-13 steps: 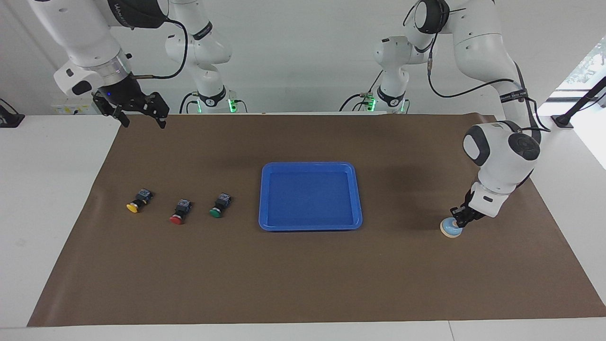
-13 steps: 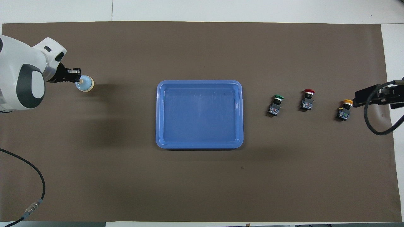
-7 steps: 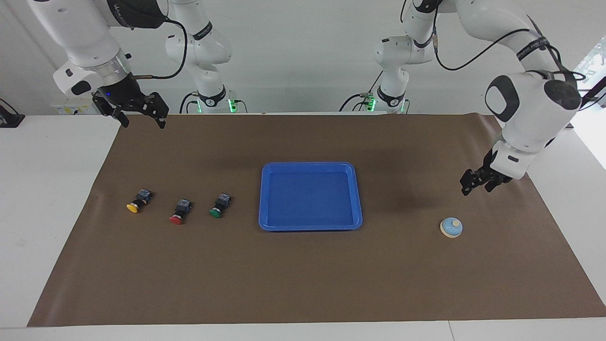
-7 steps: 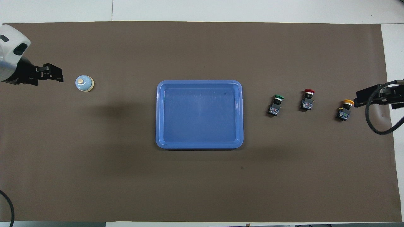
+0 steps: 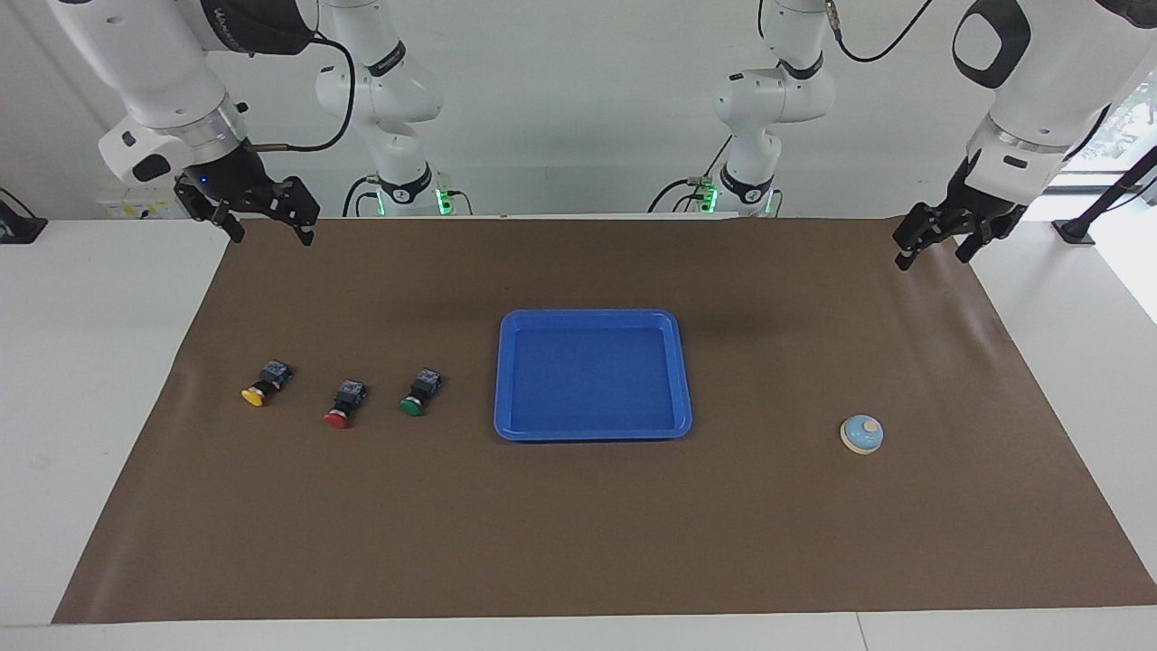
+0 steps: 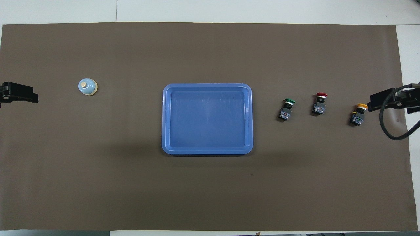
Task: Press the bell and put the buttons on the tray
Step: 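Lift the left gripper off the bell back to rest, then reach the right gripper to the green-top button and grasp it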
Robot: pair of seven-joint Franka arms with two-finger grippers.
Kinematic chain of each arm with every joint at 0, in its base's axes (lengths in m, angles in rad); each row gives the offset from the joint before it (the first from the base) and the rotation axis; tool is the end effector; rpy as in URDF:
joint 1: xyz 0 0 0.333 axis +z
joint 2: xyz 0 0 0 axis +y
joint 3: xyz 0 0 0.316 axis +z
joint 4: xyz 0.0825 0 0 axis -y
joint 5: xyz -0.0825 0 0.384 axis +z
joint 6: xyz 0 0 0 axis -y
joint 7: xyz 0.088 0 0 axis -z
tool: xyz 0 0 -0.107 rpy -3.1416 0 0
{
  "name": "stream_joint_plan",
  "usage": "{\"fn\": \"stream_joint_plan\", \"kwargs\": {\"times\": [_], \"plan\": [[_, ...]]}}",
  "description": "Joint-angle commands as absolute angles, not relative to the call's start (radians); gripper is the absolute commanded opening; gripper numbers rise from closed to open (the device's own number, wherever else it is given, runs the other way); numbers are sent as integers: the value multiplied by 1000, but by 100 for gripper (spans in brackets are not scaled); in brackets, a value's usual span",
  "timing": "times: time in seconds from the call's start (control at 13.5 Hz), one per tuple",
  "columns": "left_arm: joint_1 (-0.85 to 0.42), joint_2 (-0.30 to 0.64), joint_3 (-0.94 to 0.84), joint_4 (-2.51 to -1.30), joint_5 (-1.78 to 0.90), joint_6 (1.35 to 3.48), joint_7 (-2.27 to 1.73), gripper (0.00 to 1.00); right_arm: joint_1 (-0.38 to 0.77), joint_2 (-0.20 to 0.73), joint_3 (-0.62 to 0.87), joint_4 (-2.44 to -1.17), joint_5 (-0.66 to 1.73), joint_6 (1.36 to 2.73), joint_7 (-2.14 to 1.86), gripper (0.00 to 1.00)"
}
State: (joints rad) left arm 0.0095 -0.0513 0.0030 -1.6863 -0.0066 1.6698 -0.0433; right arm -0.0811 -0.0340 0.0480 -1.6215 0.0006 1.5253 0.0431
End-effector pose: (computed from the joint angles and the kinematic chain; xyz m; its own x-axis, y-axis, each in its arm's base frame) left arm 0.5463 0.0062 0.6066 0.9978 0.0564 0.0345 0.0562 -0.9984 0.0082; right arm 0.5379 -0.0173 0.6154 0.9952 -0.0762 -0.0621 -0.0761 -0.9971 0.0037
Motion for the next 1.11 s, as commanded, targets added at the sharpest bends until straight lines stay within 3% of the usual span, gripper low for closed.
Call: {"fn": "stream_joint_plan", "kwargs": {"times": [0.0, 0.07, 0.3, 0.45, 0.67, 1.04], "plan": [[3, -52, 2, -1695, -14, 1635, -41, 100, -72, -67, 66, -1738, 0, 1638, 67, 100], [3, -48, -2, -1683, -15, 1626, -40, 100, -37, -64, 64, -1770, 0, 1678, 98, 100], [-6, -46, -5, -1687, -17, 1589, -38, 100, 64, 87, 64, -1799, 0, 1856, 283, 100], [-14, -49, -5, -1692, -17, 1585, -37, 100, 104, 135, 64, -1873, 0, 2006, 360, 100], [-15, -52, -5, -1692, -24, 1555, -35, 100, 127, 150, 64, -2018, -2, 2228, 432, 100], [-17, -63, -6, -1703, -25, 1565, -40, 100, 124, 169, 64, -2130, 0, 2380, 463, 100]]}}
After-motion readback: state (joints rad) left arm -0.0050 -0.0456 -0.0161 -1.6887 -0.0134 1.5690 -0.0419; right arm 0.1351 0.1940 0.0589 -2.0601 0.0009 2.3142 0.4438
